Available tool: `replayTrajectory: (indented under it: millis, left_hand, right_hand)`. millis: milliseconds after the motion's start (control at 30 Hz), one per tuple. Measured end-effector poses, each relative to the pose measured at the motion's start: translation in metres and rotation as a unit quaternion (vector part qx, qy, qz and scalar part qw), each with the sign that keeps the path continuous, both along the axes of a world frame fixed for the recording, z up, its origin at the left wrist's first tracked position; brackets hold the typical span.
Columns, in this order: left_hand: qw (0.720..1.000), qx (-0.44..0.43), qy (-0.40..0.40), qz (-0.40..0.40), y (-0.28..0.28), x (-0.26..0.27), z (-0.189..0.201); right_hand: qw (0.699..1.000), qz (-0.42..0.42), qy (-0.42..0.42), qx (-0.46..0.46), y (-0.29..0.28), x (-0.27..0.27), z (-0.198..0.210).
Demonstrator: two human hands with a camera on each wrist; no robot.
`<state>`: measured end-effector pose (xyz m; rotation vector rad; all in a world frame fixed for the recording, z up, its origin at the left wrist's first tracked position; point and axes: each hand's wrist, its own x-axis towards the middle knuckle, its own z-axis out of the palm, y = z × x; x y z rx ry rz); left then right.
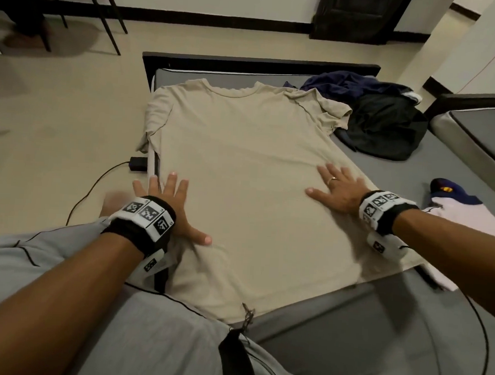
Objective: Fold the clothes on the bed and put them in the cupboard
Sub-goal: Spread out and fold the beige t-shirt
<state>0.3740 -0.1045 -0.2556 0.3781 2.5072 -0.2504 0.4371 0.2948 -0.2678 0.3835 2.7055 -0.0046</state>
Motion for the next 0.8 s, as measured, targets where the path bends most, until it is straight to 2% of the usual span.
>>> replayTrajectory:
  millis: [100, 200, 300, 433, 533, 633, 733, 800]
  left_hand:
    - [0.997, -0.025, 0.045, -0.053, 0.007, 0.011, 0.013]
    - [0.973, 0.077, 0.098, -0.196, 0.032, 0.030, 0.014]
    - [0.934, 0.157, 0.071, -0.312, 0.067, 0.057, 0.009]
    - [0.905, 0.127, 0.013, -0.406, 0.093, 0.088, -0.003]
    - [0.901, 0.068, 0.006, -0.428, 0.094, 0.094, -0.013]
    - [0.904, 0.058, -0.016, -0.423, 0.093, 0.094, -0.017]
    - [0.925, 0.090, -0.061, -0.364, 0.089, 0.090, -0.011]
    - [0.949, 0.132, -0.052, -0.281, 0.084, 0.082, -0.007]
  right_hand:
    - [0.999, -0.048, -0.020, -0.017, 0.021, 0.009, 0.013]
    - [0.998, -0.050, 0.010, -0.028, 0.010, 0.019, 0.024]
    - [0.997, 0.039, 0.047, -0.043, -0.017, 0.042, 0.030]
    - [0.991, 0.126, -0.016, -0.044, -0.041, 0.098, 0.008]
    - [0.996, 0.086, -0.019, -0.020, -0.020, 0.128, -0.004]
    - [1.000, 0.020, 0.004, -0.007, 0.010, 0.146, -0.004]
    - [1.000, 0.002, -0.007, -0.015, 0.018, 0.152, 0.000]
    - [0.999, 0.003, 0.011, -0.038, 0.017, 0.147, 0.005]
